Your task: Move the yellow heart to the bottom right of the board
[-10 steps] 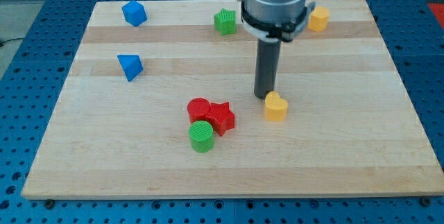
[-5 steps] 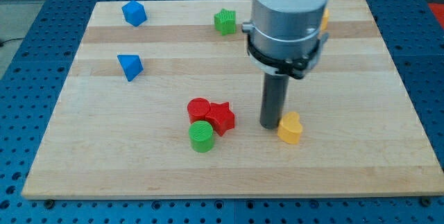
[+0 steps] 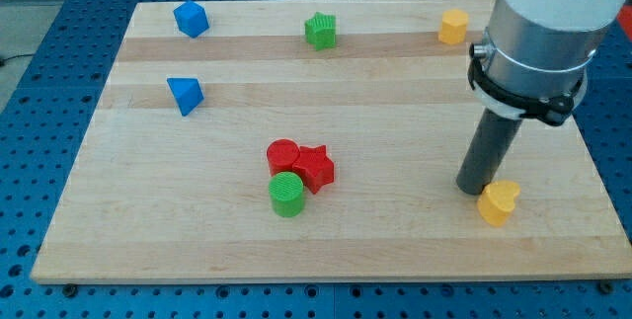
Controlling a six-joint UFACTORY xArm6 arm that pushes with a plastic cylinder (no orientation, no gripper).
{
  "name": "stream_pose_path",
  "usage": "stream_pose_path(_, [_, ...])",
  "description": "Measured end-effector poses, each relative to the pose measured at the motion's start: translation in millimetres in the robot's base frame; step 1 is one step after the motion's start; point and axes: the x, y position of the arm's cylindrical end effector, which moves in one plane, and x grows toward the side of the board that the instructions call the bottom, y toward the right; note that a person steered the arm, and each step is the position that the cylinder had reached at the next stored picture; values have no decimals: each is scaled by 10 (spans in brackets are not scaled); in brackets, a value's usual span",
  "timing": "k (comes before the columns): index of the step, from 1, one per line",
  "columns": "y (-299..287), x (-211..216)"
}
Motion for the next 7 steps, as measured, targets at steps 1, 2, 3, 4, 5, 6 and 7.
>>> stream_pose_path(1, [173,-60])
stream_pose_path(2, [336,2])
stream_pose_path(3, [337,92])
stream_pose_path(4, [337,93])
stream_pose_path(5, [341,91])
stream_pose_path(6, [630,-301])
stream_pose_path(7, [1420,-455])
